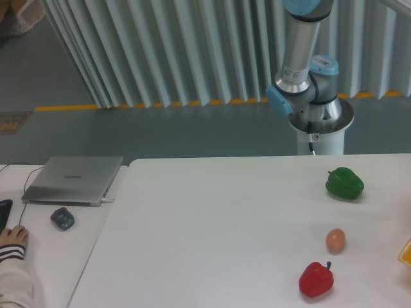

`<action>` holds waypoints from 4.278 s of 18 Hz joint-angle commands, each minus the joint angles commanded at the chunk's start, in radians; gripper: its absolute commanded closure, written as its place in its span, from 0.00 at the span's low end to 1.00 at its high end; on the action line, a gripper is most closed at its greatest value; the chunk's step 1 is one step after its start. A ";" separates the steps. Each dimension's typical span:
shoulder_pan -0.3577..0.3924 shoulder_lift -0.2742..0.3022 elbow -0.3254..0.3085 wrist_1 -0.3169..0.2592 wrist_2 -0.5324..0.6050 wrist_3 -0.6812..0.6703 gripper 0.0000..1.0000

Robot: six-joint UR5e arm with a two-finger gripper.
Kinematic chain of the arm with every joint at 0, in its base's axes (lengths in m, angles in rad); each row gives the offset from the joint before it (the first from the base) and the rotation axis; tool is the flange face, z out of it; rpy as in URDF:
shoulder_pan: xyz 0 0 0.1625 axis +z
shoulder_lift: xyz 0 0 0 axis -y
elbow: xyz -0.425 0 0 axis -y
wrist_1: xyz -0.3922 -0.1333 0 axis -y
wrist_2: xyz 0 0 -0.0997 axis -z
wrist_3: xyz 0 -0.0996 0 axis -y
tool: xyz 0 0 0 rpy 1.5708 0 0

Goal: Place the triangular bread on the table

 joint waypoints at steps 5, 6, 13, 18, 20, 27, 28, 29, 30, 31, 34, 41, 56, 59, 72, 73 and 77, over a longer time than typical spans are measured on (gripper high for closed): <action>0.000 -0.025 -0.002 0.032 0.029 0.183 0.00; 0.003 -0.025 -0.003 0.032 0.029 0.184 0.00; 0.034 -0.031 -0.014 0.034 0.029 0.301 0.00; 0.031 -0.044 -0.044 0.028 0.034 0.304 0.00; 0.031 -0.051 -0.060 0.026 0.034 0.302 0.00; 0.035 -0.055 -0.063 0.020 0.033 0.309 0.09; 0.035 -0.058 -0.055 0.017 0.034 0.309 0.25; 0.035 -0.058 -0.055 0.009 0.036 0.309 0.39; 0.035 -0.058 -0.054 0.000 0.036 0.302 0.56; 0.035 -0.060 -0.049 -0.006 0.036 0.299 0.60; 0.037 -0.066 -0.038 -0.036 0.034 0.295 0.65; 0.058 -0.080 0.029 -0.167 -0.032 0.257 0.69; 0.046 -0.086 0.196 -0.380 -0.239 -0.050 0.69; 0.029 -0.075 0.203 -0.383 -0.293 -0.122 0.69; -0.150 0.008 0.163 -0.422 -0.376 -0.583 0.66; -0.158 0.011 0.157 -0.420 -0.377 -0.601 0.66; -0.190 0.047 0.085 -0.316 -0.368 -0.690 0.66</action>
